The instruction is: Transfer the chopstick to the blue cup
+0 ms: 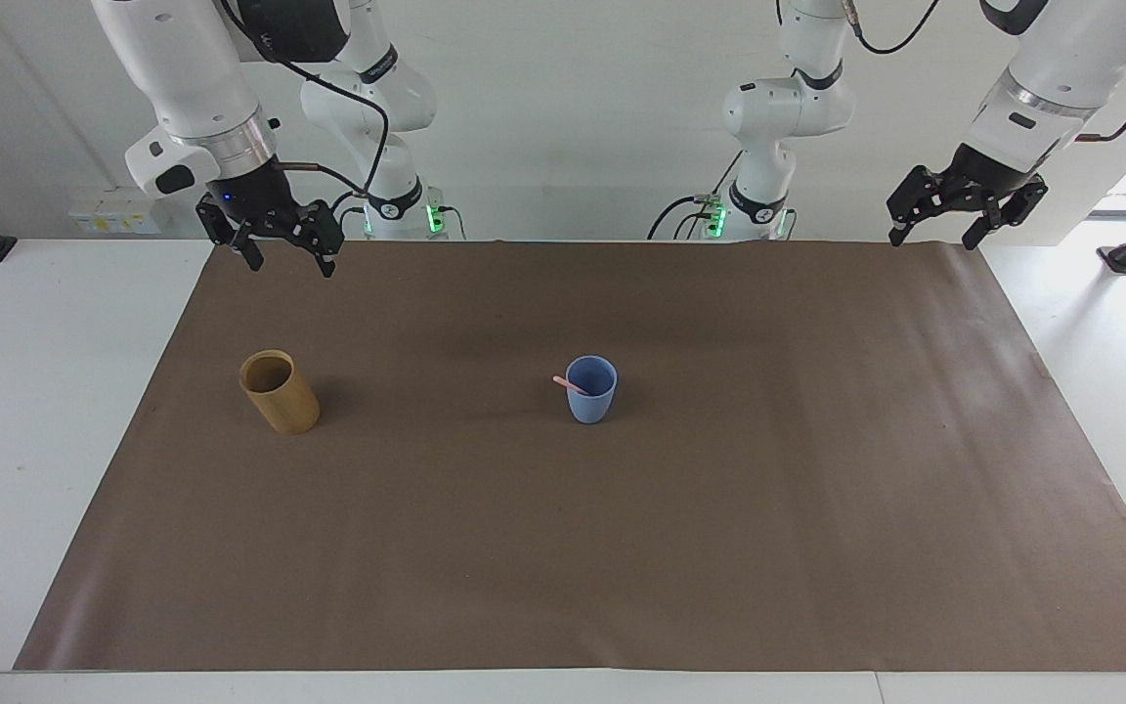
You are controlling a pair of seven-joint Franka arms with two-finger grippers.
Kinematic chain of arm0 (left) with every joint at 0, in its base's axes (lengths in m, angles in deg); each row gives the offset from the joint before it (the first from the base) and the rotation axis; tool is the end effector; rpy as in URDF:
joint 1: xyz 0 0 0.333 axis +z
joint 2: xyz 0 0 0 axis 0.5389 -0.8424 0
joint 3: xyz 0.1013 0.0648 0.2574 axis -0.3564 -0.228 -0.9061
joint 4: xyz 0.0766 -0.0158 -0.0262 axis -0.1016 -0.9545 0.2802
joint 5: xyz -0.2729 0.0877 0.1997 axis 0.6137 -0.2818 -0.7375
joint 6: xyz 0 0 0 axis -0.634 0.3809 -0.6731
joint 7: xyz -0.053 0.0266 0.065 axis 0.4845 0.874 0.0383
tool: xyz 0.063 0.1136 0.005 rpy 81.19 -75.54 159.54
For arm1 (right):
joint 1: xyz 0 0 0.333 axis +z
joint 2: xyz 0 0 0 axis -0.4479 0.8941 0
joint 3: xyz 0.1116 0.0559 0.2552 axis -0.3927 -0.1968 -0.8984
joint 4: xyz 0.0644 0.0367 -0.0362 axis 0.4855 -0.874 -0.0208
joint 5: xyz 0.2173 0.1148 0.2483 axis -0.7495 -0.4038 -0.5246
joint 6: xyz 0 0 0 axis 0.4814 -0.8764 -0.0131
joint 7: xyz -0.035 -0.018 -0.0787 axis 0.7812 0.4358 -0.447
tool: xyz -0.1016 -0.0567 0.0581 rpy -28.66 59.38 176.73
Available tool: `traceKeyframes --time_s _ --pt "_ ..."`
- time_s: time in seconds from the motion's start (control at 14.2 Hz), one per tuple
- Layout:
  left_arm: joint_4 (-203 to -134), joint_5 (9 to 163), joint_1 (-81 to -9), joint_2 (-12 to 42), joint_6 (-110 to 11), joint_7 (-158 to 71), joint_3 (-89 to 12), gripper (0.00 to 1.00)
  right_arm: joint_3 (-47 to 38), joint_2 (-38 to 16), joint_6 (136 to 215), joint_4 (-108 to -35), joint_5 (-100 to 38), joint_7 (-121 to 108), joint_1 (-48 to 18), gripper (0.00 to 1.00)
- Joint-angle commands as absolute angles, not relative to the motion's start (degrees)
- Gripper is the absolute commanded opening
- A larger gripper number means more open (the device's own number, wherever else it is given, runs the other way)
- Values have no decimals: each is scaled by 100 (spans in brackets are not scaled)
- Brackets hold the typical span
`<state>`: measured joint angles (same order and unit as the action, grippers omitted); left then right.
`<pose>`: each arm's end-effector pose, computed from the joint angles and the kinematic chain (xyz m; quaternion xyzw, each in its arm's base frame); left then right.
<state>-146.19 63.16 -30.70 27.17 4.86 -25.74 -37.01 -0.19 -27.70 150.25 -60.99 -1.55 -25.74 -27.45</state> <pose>0.4875 -0.0281 0.6002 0.9988 -0.0443 -0.0100 0.0190 0.5045 0.0209 0.5625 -0.9971 0.0758 -0.0024 0.0086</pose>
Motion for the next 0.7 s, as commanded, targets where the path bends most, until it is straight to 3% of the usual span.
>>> traceKeyframes --time_s 0.0,0.63 --pt "-14786 6344 -2962 2864 432 -2611 -3646 100 17 -2799 15013 -6155 -193 -2398 -2784 100" --pt "-14785 6336 -2962 2864 432 -2611 -3646 100 17 -2790 15057 -6146 -228 -2459 -2802 100"
